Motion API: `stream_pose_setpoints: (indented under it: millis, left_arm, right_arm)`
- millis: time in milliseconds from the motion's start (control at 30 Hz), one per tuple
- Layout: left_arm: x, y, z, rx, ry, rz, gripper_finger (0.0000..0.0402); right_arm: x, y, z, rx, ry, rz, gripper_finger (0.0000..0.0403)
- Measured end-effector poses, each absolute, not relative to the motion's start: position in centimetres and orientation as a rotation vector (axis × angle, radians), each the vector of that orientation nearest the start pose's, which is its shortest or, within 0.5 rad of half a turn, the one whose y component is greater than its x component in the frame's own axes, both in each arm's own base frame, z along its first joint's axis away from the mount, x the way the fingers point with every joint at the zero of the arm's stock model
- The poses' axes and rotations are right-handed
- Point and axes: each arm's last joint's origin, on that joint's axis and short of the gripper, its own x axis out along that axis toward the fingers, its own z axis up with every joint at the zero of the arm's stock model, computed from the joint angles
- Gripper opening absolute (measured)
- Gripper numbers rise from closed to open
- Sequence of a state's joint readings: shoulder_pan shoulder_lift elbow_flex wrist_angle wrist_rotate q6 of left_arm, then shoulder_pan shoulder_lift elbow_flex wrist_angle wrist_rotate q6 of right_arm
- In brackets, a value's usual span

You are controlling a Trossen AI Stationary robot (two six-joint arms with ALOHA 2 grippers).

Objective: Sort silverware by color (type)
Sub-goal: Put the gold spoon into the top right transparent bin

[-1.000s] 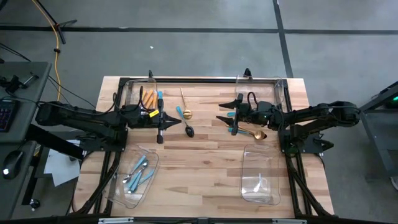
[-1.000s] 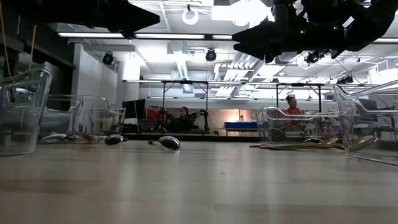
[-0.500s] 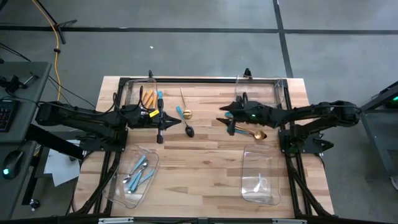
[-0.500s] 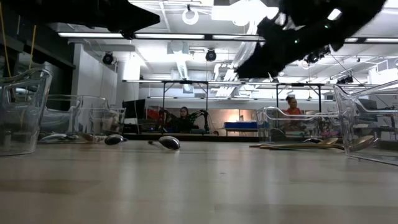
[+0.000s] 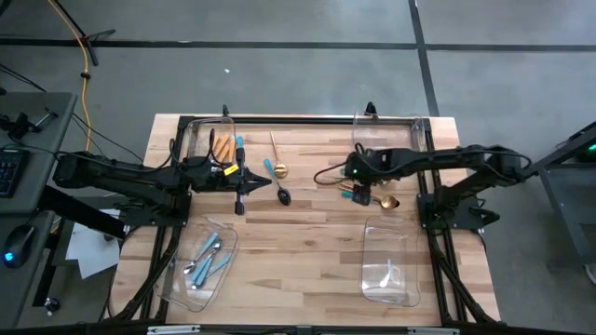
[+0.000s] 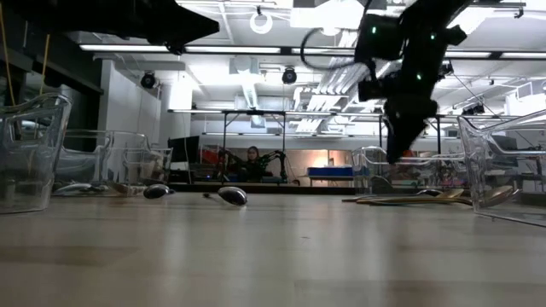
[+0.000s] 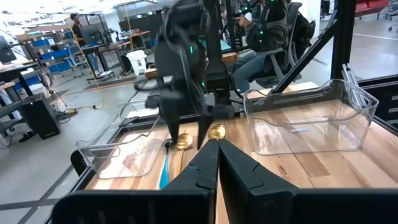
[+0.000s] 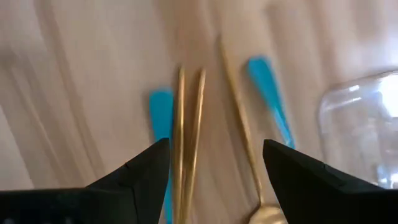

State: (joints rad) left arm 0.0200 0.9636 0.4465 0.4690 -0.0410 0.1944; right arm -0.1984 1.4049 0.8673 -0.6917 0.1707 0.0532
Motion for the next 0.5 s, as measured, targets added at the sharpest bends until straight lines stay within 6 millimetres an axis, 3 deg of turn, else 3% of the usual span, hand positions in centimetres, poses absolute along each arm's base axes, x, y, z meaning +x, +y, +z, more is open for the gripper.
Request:
stream_pose_setpoints:
  millis: [300, 500]
  left_arm:
    - [20.8, 0.5, 24.7, 0.194, 0.054, 0.056, 0.0003]
    - [20.8, 0.5, 24.7, 0.195, 0.055, 0.056, 0.0003]
  right_arm:
    - [25.3, -6.2, 15.8, -0.071, 1.446, -0.22, 0.0243]
    - [25.4, -7.2, 15.2, -0.038, 1.456, -0.251, 0.0243]
